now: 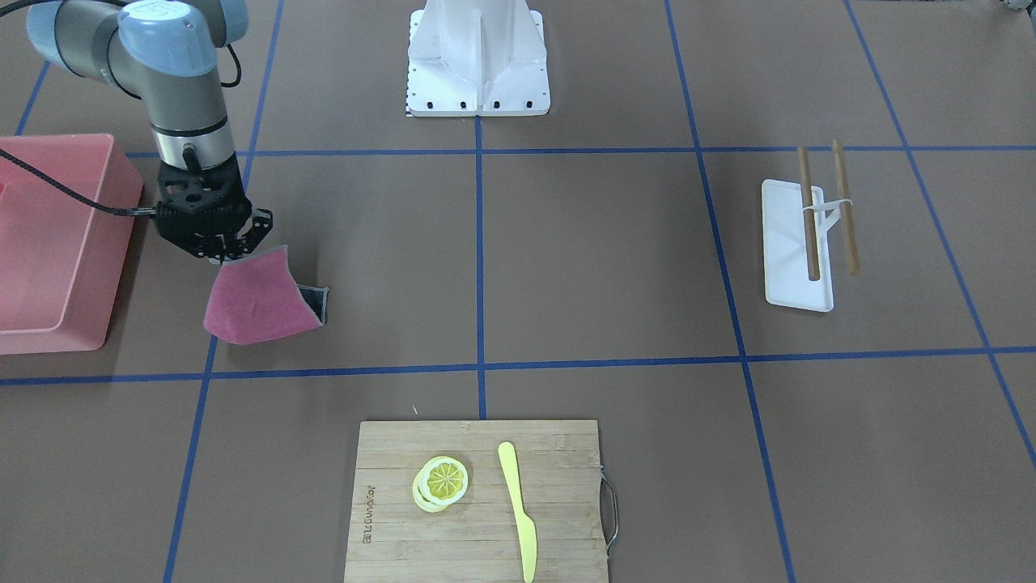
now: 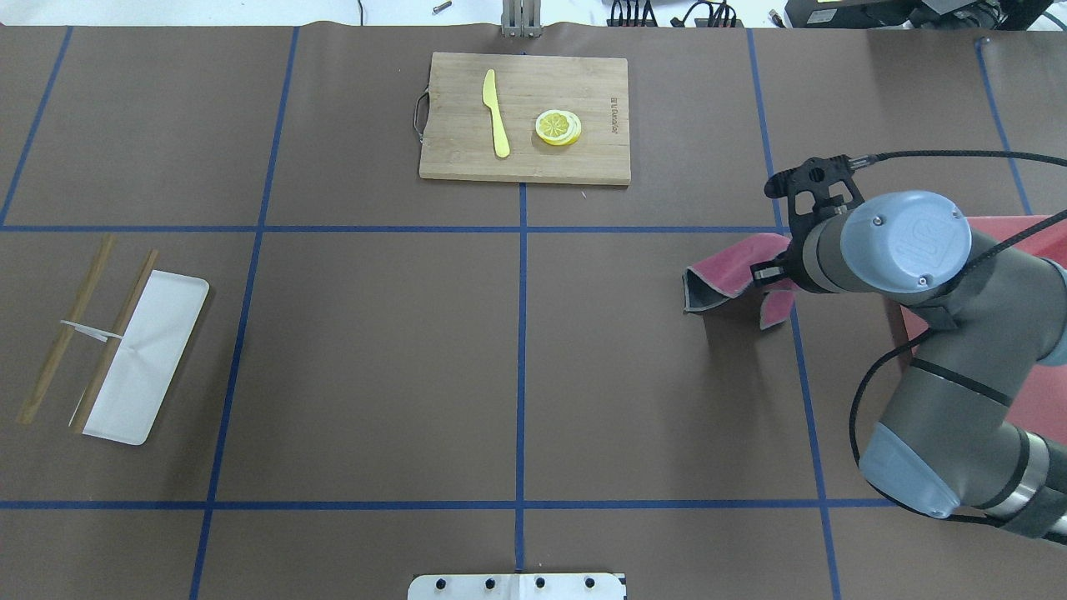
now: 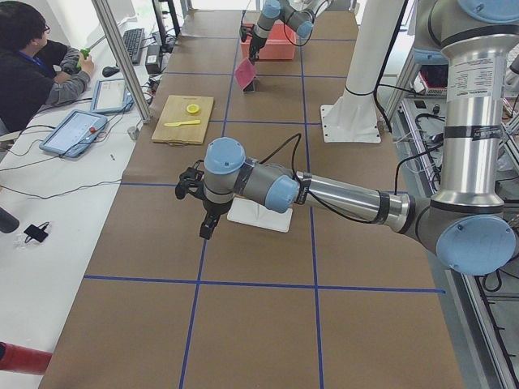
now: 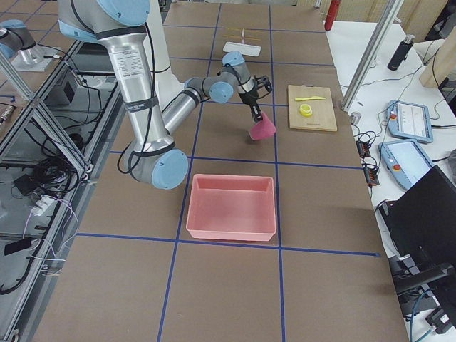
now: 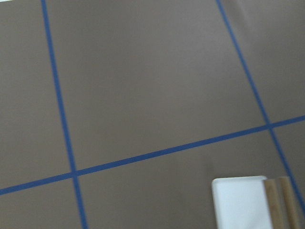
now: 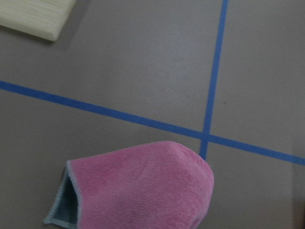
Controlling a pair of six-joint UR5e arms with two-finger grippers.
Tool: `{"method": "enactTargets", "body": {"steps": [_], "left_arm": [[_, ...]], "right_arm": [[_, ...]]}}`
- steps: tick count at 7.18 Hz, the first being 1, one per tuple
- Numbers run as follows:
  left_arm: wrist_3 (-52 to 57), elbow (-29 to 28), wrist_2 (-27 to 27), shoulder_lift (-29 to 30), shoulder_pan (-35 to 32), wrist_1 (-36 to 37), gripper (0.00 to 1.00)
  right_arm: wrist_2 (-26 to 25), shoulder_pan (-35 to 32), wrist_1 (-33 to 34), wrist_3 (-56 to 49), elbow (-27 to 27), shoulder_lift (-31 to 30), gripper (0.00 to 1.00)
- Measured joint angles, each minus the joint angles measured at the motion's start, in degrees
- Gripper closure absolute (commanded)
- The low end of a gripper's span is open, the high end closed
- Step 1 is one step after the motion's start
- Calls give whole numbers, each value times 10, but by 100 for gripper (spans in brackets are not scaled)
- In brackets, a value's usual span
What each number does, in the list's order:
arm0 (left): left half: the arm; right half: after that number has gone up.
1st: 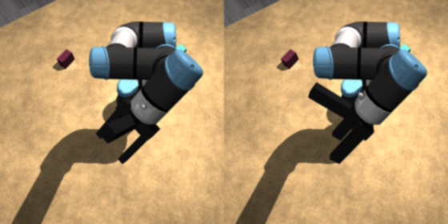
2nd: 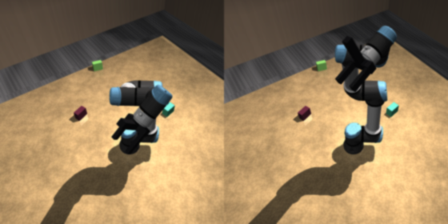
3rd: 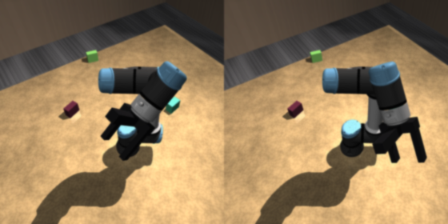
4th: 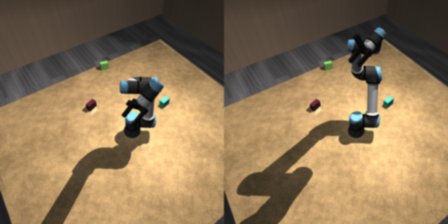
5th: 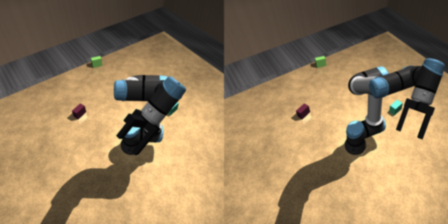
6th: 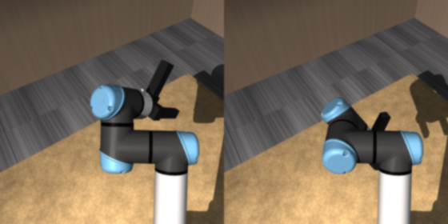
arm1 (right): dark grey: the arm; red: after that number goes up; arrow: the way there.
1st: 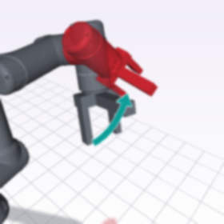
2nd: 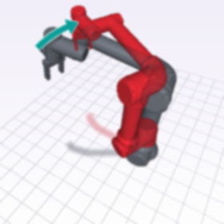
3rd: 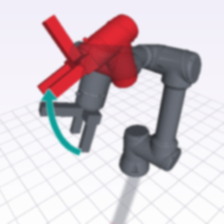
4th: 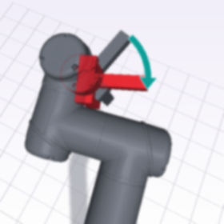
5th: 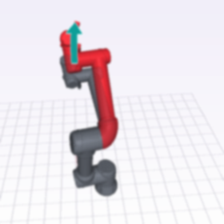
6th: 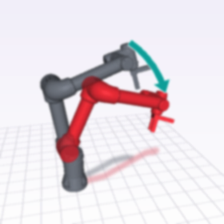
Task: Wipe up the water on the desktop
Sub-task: 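Wipe the pink cloth across the table toward the cutting board with the right gripper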
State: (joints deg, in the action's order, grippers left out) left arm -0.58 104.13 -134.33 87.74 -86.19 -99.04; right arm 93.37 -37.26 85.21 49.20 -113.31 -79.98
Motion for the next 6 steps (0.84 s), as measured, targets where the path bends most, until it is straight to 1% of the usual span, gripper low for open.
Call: {"method": "enactTargets", "body": {"steps": [1,2,3,4,6], "left_arm": [[12,-1,5,-3,-1,7,2],[16,-2,7,-8,-2,9,2],[17,-2,7,-13,-2,8,2],[18,-2,7,-15,-2,7,2],[18,-4,7,-16,-2,8,2]], "right_arm": [[0,0,26,-3,2,-27,100],[-4,2,68,-3,3,-27,100],[-6,7,106,4,10,3,100],[-6,18,130,35,33,59,100],[-5,55,139,164,109,197,100]]}}
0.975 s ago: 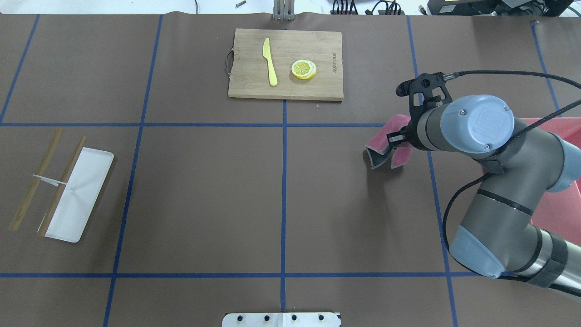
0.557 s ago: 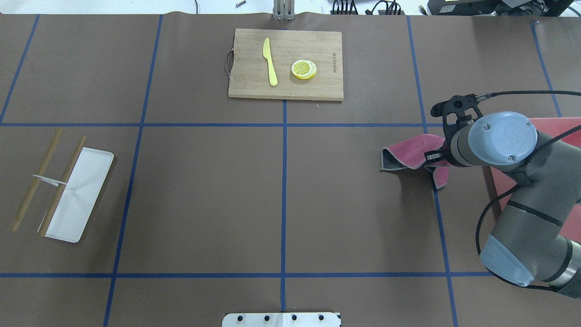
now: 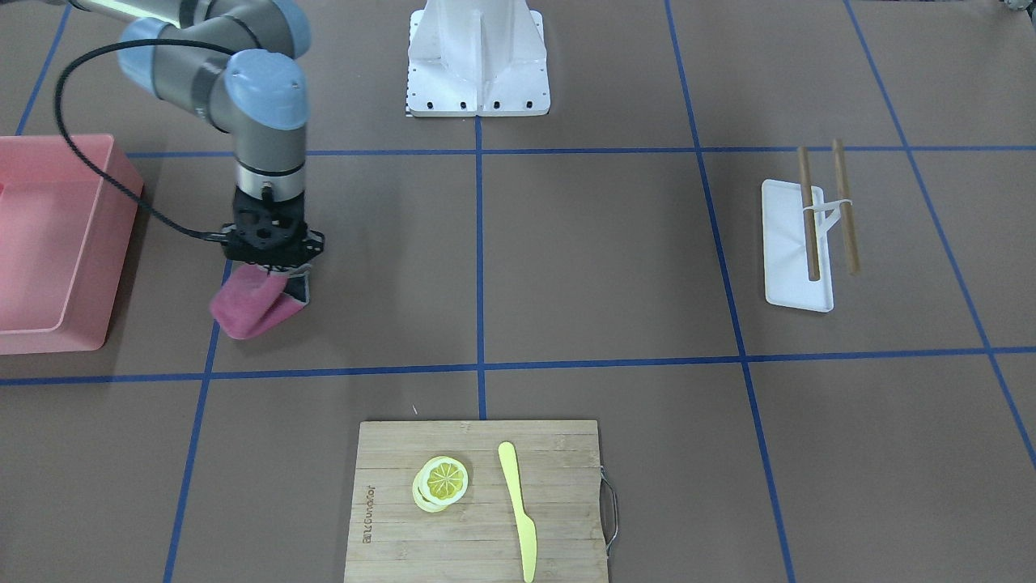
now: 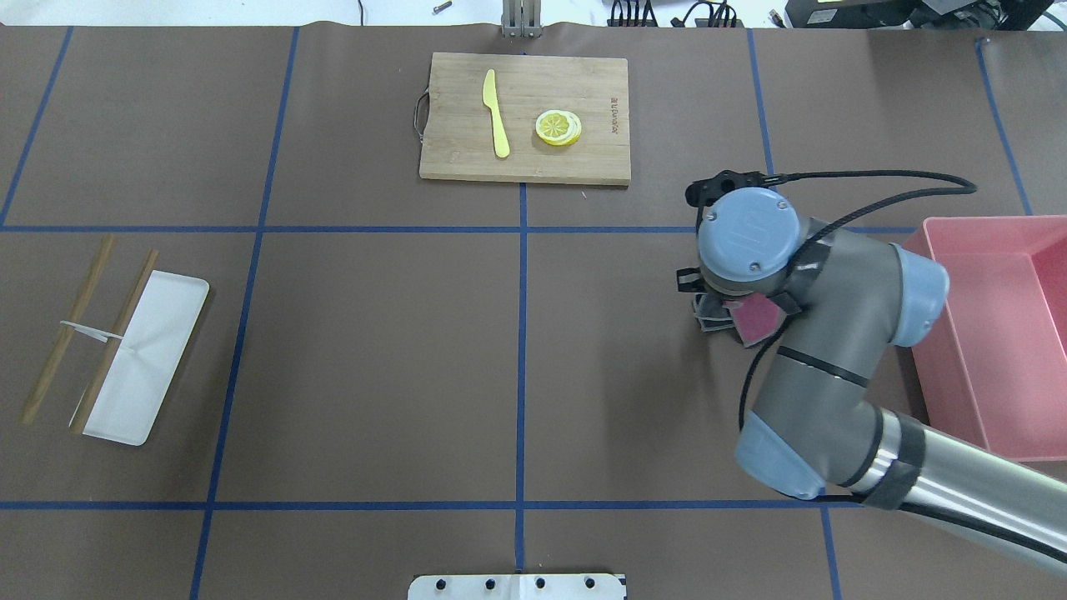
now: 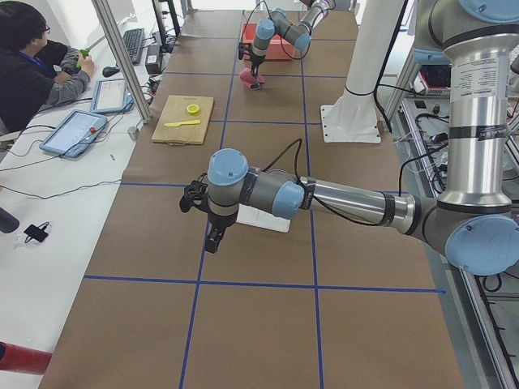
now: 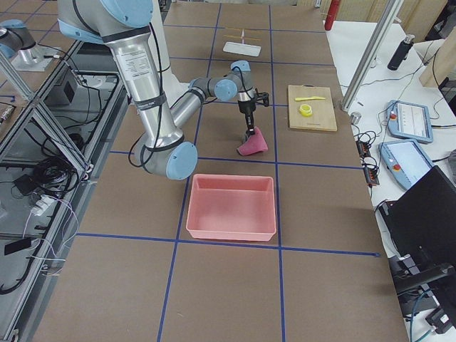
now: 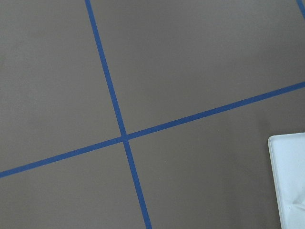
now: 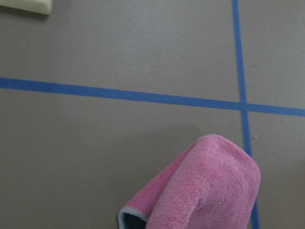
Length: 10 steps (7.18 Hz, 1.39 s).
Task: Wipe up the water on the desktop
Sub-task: 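Wipe the pink cloth across the table toward the cutting board with the right gripper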
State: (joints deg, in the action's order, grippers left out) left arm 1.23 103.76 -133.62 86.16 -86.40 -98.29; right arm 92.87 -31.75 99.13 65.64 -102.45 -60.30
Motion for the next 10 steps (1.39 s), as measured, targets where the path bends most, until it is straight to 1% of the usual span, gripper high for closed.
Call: {"method": "enactTargets", "body": {"steps": [1,2,3,4,5,6,7,8,9,10], "left_arm": [[0,-2,-1,0,0,0,2],[0,-3,-2,-2,0,0,2],[0,-3,-2,-3,0,1,2],[-1,-3,-3,-5,0,0,2],[-1,-3,-4,-7,0,0,2],[-1,-3,-5,-9,0,-1,2],[-1,-3,-5,-9,0,-1,2],[-2,-3,-6,-10,0,-1,2],[-3,-3,-6,-10,1,-1,2],[-4,-4,-6,-10,1,-1,2]], "right_arm": [[-1,19,-5,78,21,55,100],[-6,39,-28,167,45,108,100],[-24,55,-59,249,71,151,100],[-45,65,-75,303,82,170,100],[-52,68,-75,307,72,153,100],[-50,69,-53,269,32,107,100],[-41,66,0,201,-37,43,100],[-32,58,74,126,-112,-23,100],[-28,43,142,57,-171,-83,100],[-28,24,193,-5,-209,-142,100]]}}
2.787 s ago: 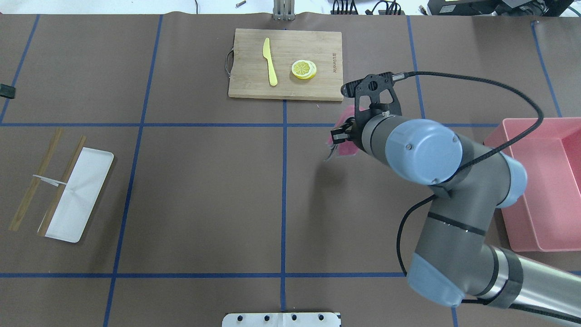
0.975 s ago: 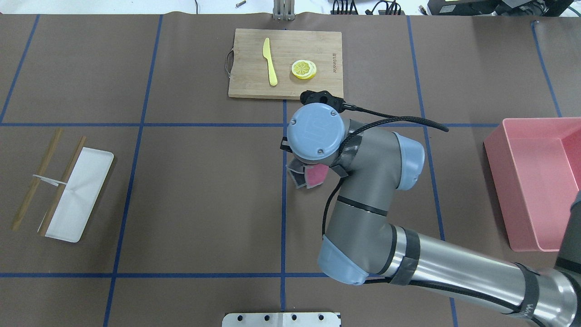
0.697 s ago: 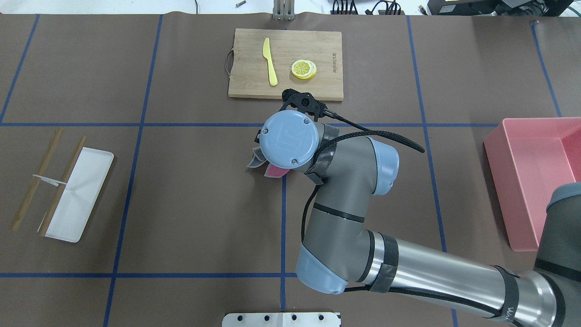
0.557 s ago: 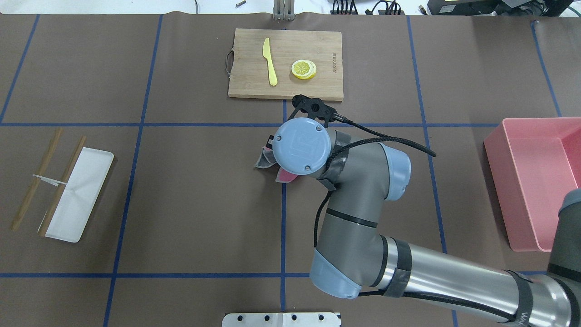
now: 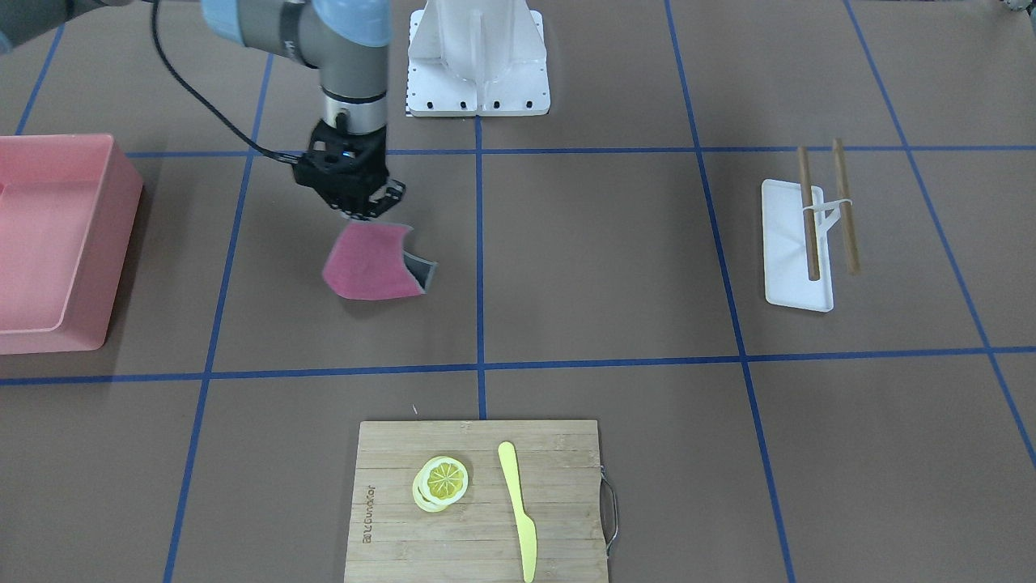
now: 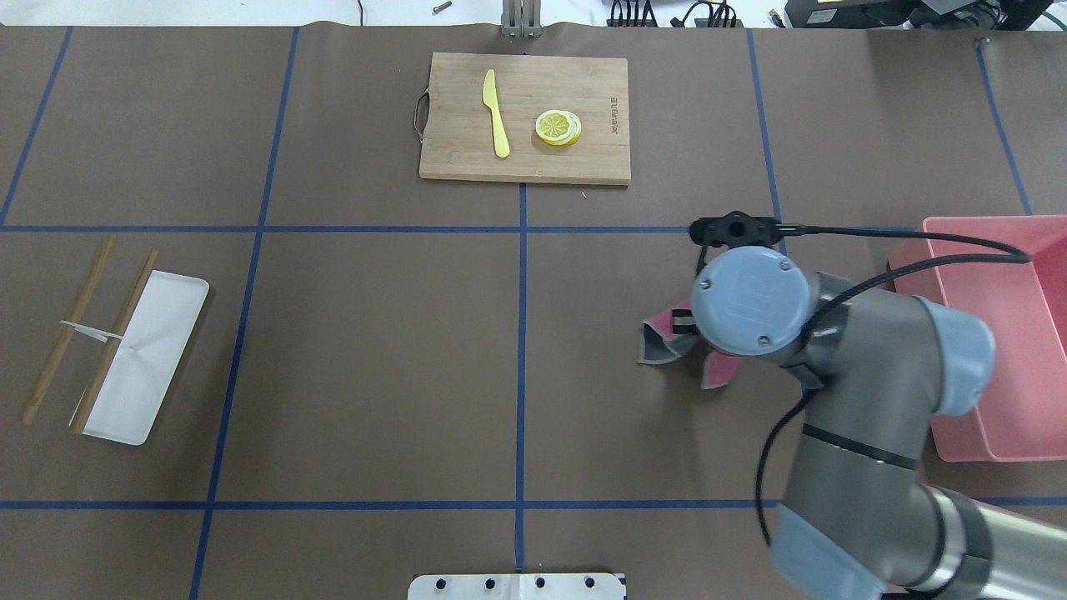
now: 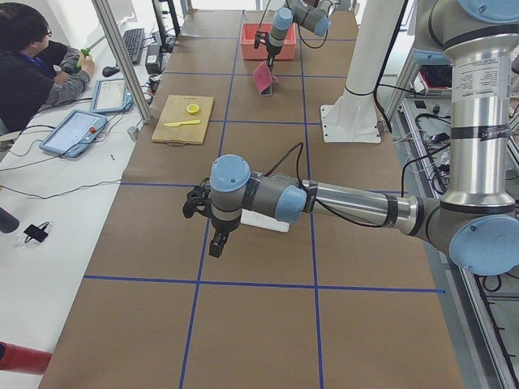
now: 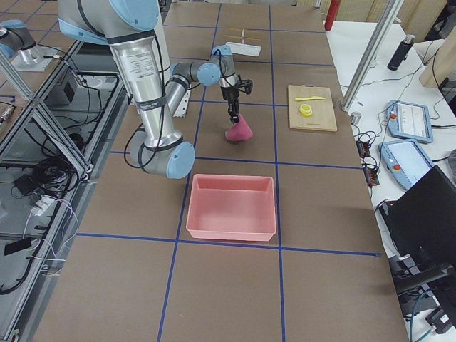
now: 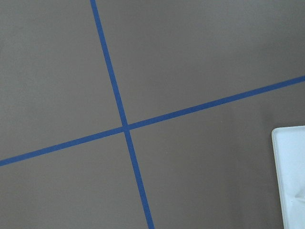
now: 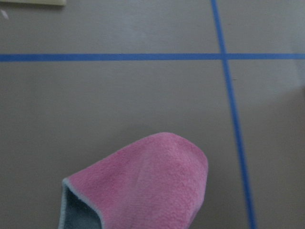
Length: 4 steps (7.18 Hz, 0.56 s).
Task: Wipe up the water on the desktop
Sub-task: 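Wipe the pink cloth across the table toward the cutting board with the right gripper, then lift the pink cloth and carry it toward the pink bin with the right gripper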
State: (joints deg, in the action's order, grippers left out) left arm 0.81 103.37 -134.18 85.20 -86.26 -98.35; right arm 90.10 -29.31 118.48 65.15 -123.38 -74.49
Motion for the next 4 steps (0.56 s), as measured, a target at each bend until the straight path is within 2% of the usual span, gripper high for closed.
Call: {"method": "enactTargets", "body": {"steps": [1,2,3,4], "left_arm": [[-1,0,0,0,0,0,2],[-1,0,0,1,0,0,2],[-1,0,0,2,0,1,2],[-1,0,1,3,0,2,2]], "right_arm": [[-3,-11,23,-39,-15,-38,100],[-3,-12,32,-57,-17,-45,100],[0,-4,34,-45,-6,-13,100],[3,13,29,-6,23,43,100]]}}
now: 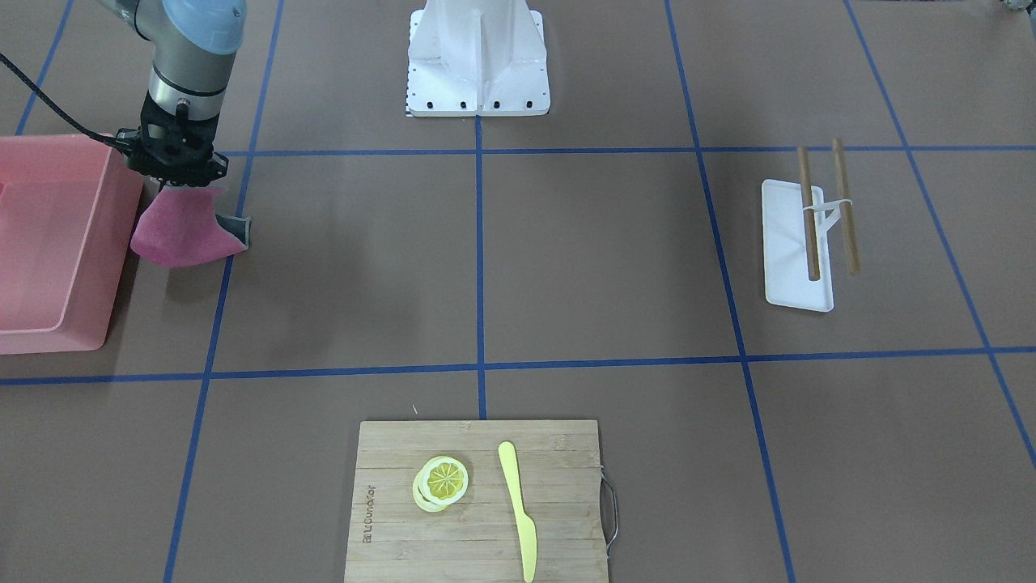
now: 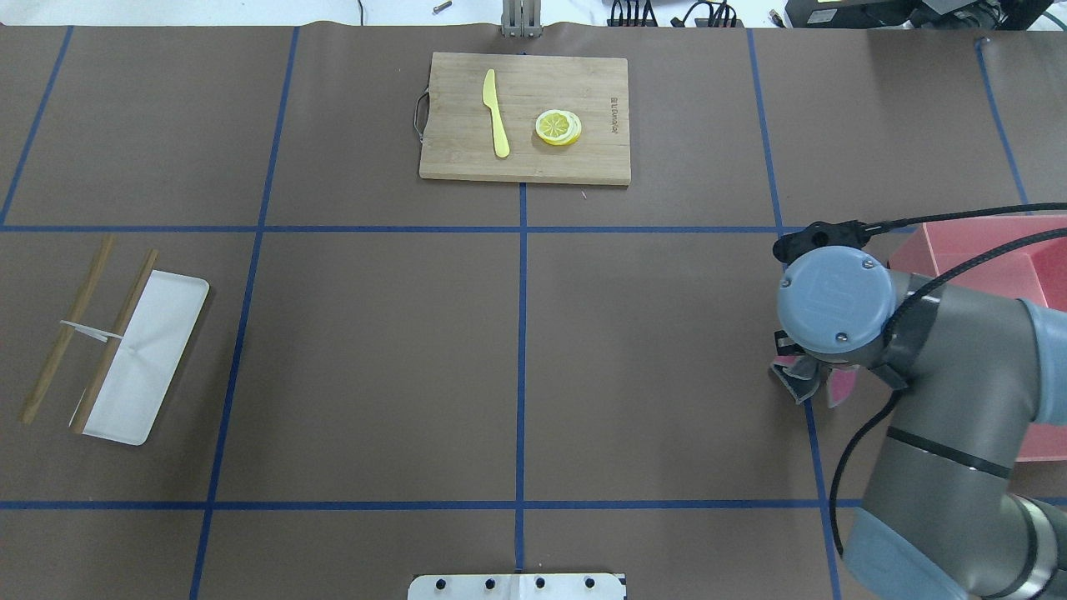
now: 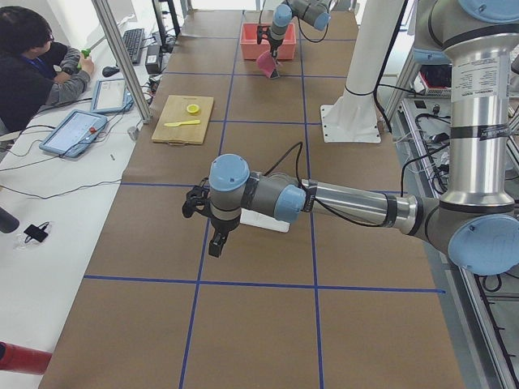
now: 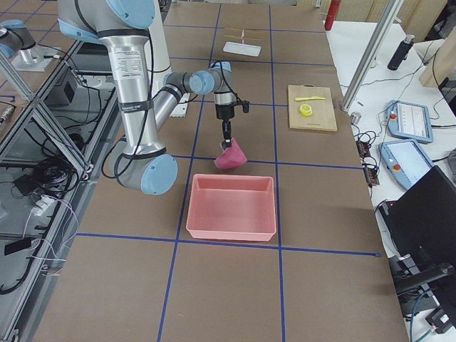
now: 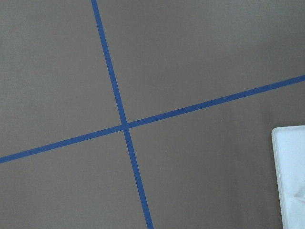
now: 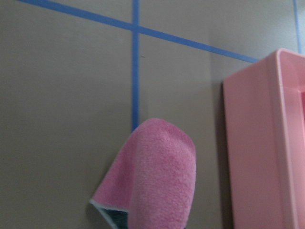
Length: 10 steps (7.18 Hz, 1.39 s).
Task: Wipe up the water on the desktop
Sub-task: 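Lift the pink cloth and carry it toward the pink bin with the right gripper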
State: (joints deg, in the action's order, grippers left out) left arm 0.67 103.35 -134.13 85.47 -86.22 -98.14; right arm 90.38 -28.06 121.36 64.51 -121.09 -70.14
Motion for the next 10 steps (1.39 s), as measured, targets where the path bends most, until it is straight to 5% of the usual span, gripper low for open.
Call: {"method": "enactTargets", "body": {"steps": [4,6,8,10], "left_arm": [[0,1,-1,-2,0,0,2],[0,0,-1,-4,-1,0,2],[-1,-1,-1,-4,-1,0,2],[-11,-7,-1,-4,-1,1,2]], "right_arm": [[-1,44,-219,225,100,162,100],[20,9,-214,234,70,182,100],[124,-95,-145,113,-10,134,100],[247,-239,-115,-112,-62,22,100]]}}
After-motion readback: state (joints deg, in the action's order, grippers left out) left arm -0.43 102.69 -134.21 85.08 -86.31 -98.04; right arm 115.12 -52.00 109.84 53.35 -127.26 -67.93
